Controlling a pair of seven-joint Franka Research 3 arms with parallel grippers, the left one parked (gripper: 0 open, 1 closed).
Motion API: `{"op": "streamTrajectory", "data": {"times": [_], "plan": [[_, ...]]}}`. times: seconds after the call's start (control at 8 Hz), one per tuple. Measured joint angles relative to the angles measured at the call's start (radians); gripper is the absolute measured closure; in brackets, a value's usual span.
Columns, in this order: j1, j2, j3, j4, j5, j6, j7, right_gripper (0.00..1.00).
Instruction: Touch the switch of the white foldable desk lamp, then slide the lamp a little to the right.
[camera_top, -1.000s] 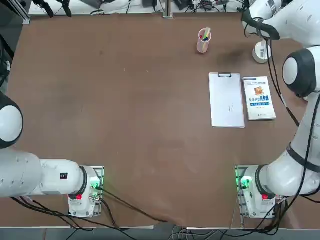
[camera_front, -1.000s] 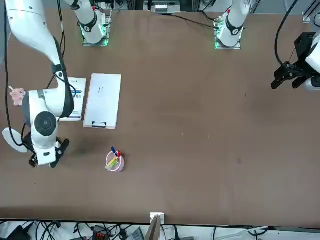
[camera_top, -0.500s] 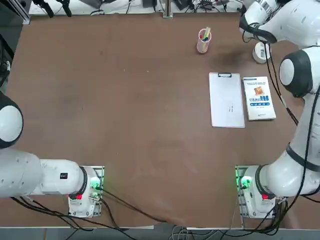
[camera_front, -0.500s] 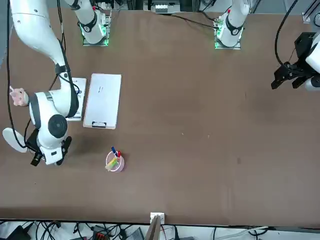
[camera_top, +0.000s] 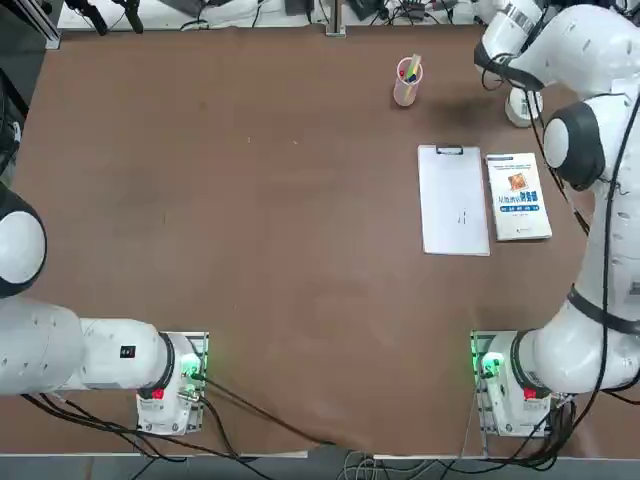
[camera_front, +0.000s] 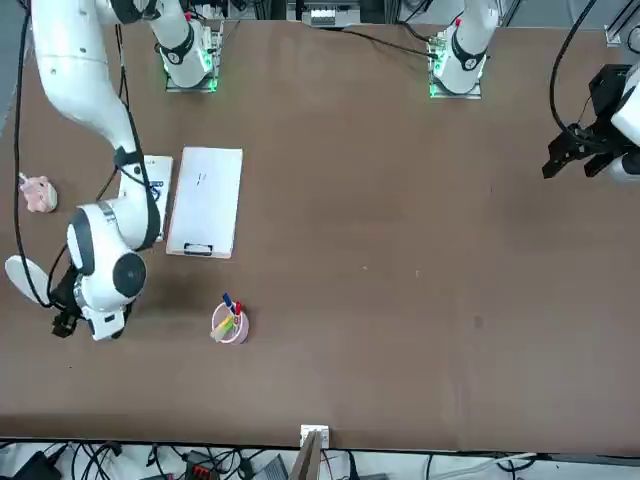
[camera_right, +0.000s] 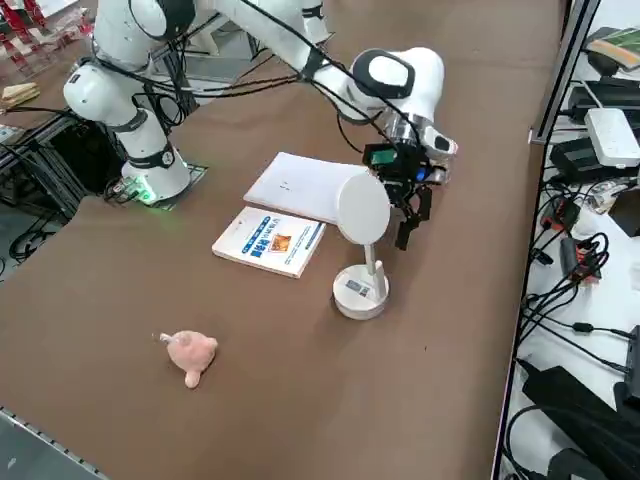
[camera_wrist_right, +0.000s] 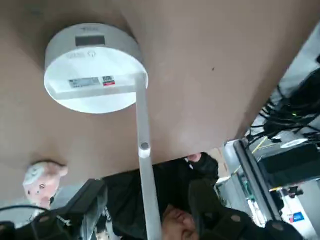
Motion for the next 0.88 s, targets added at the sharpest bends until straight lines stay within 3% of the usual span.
{"op": "streamTrajectory", "data": {"times": [0.38,0.88], "plan": [[0.018,0.068,0.000,0.022,-0.064,-0.037,0.029,0.00],[0.028,0.095,-0.003,0.029,-0.102,-0.067,0.098,0.06]]}}
